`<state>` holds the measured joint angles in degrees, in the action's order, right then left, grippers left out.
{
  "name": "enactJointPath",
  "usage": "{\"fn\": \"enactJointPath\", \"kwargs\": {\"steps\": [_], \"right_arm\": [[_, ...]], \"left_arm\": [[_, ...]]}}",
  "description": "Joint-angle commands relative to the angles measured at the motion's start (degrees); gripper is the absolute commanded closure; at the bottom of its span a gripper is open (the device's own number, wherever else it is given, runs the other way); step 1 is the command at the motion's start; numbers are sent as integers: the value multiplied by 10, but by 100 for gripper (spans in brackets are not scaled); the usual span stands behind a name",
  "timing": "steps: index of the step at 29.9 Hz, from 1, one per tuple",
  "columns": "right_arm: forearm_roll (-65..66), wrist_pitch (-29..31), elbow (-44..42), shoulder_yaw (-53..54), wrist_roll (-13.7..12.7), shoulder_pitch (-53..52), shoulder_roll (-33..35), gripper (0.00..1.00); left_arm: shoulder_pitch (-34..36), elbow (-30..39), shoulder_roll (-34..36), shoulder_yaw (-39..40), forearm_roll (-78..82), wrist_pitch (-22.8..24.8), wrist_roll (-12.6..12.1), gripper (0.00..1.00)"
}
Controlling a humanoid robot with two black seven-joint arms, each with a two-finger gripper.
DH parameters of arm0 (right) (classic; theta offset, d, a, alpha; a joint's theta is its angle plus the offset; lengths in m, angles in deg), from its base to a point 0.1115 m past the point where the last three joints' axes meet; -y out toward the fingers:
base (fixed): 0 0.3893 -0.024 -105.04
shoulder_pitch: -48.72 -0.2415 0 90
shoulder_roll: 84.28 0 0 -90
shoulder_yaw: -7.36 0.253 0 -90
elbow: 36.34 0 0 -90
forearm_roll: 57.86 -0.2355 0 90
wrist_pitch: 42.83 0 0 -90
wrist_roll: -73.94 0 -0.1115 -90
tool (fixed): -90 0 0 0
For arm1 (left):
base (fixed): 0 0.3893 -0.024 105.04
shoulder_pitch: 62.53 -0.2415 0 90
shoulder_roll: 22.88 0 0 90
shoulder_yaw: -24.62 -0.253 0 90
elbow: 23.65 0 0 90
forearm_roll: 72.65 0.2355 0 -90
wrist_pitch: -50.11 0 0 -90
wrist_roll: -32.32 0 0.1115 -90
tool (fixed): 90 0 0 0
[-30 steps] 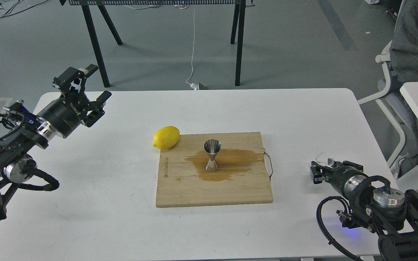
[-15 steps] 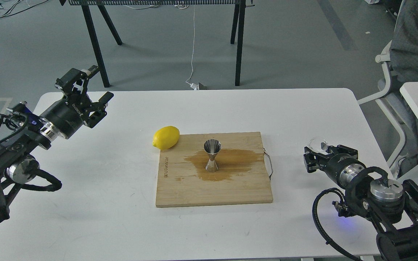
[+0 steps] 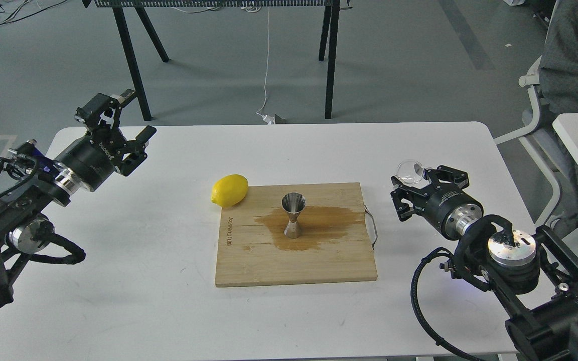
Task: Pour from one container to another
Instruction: 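Grasp the small clear glass with the right gripper, then lift the glass and carry it above the jigger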
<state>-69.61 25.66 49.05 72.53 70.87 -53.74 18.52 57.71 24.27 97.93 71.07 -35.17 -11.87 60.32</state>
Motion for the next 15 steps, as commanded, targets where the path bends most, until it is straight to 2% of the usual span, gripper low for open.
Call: {"fn": "enactJointPath", "kwargs": {"steps": [1,8,15], "right_arm": [[27,-1,10,-50,0,-26,-2,55],[52,-1,11,-103,2,-79,1,55],[88,0,7,-201,3,-163,30,55]], "left_arm": [[0,0,-1,0,0,0,0,8],[0,0,-1,0,0,0,0,8],[0,-1,-1,-1,0,0,0,8]]}}
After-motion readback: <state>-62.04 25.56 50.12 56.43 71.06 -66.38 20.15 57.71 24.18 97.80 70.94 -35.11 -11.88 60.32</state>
